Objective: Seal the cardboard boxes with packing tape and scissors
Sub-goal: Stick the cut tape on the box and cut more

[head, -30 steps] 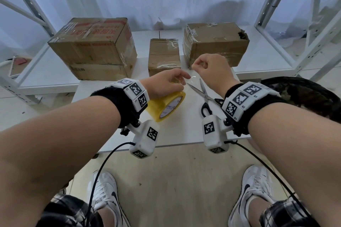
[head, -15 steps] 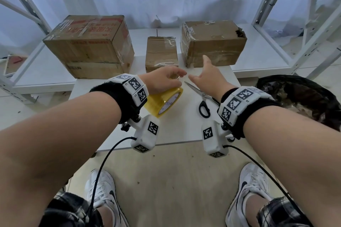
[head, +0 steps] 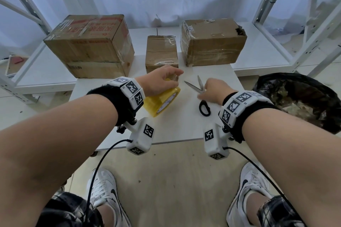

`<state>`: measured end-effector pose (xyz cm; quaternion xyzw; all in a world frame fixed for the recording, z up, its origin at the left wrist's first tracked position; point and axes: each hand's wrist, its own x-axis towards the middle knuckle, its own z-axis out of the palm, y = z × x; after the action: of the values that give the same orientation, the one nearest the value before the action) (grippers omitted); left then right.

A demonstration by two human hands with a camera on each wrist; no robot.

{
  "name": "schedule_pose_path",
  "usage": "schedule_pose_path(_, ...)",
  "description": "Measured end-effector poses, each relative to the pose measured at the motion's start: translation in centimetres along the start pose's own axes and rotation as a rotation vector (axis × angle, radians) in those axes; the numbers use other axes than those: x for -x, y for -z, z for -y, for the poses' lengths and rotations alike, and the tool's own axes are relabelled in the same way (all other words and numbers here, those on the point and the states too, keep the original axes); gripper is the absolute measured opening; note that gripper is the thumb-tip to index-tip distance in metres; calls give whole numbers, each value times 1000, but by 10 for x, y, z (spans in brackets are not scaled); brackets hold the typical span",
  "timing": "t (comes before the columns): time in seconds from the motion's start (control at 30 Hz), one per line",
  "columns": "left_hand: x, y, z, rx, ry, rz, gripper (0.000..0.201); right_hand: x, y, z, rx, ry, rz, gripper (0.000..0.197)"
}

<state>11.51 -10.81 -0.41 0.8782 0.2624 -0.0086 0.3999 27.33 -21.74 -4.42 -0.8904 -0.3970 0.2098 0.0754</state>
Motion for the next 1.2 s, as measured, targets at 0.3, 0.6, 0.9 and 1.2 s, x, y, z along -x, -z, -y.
schedule_pose_path(0.3,-2,-2,2,15,-71,8,43,-2,13,7,-900,135,-18,13)
schedule_pose_path(0.6,-8,-6,5,3,-45,-30,41,-7,19,27,-618,313,-297,10)
schedule_pose_path(0.9,-7,-4,11,25,-92,-32,34,-14,22,25,-547,308,-356,8)
schedule_pose_path(1.2,-8,0,10,36,-52,31,31,-12,19,18,-556,269,-342,11)
